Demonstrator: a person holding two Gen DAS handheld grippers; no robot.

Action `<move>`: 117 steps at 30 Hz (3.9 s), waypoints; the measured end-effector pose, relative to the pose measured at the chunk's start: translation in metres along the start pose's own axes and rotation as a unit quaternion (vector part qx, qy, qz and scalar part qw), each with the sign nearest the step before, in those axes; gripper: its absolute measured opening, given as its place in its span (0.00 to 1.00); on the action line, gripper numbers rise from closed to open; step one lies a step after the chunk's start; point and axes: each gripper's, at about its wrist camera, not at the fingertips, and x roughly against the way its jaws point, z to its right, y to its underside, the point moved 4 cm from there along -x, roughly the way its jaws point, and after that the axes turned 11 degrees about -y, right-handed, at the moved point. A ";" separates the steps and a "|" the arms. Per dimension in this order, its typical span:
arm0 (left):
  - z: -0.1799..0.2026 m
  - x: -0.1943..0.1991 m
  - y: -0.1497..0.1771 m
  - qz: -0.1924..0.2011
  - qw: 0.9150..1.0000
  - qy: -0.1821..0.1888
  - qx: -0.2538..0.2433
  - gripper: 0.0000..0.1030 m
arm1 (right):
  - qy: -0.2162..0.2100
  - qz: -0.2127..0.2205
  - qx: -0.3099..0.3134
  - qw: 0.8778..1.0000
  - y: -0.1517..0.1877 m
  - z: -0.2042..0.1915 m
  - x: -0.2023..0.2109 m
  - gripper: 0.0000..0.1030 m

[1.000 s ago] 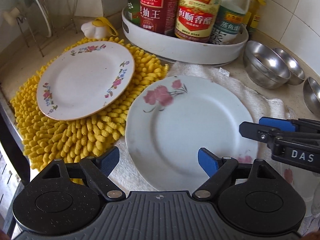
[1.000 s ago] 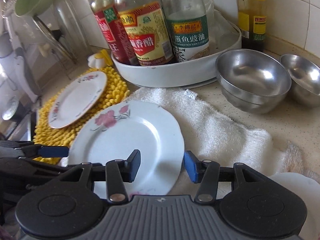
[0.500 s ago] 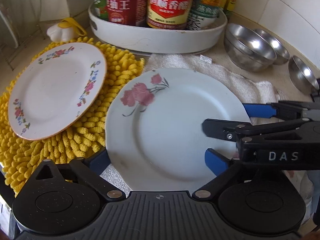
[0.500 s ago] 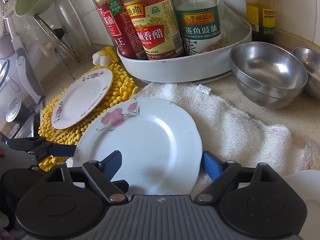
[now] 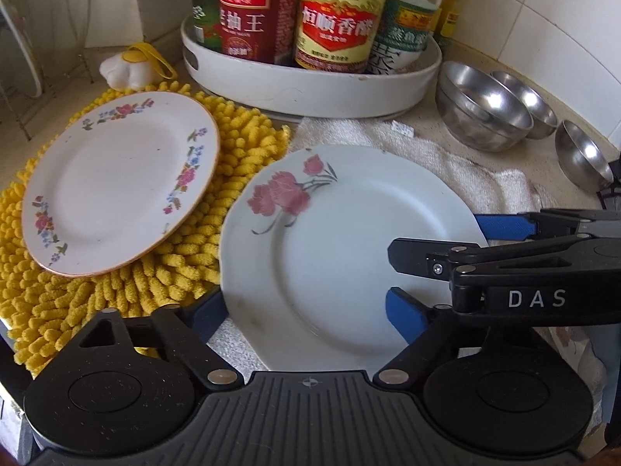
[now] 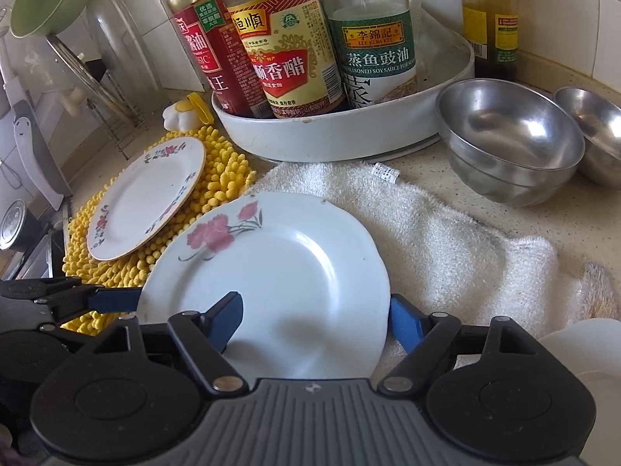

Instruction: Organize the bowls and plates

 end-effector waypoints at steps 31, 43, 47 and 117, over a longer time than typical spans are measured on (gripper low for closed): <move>0.036 0.032 0.005 0.030 0.999 -0.005 -0.027 0.79 | -0.002 0.068 -0.038 0.997 0.026 0.016 0.078 0.80; 0.090 0.058 0.005 0.069 0.991 0.075 -0.089 0.71 | 0.017 0.081 -0.082 0.993 0.041 0.049 0.100 0.71; 0.055 0.050 0.004 0.056 0.996 0.031 -0.056 0.75 | -0.008 0.065 -0.081 0.995 0.046 0.046 0.085 0.71; 0.060 0.031 0.015 0.020 0.998 0.048 -0.043 0.59 | -0.044 0.005 0.011 0.999 0.025 0.021 0.070 0.73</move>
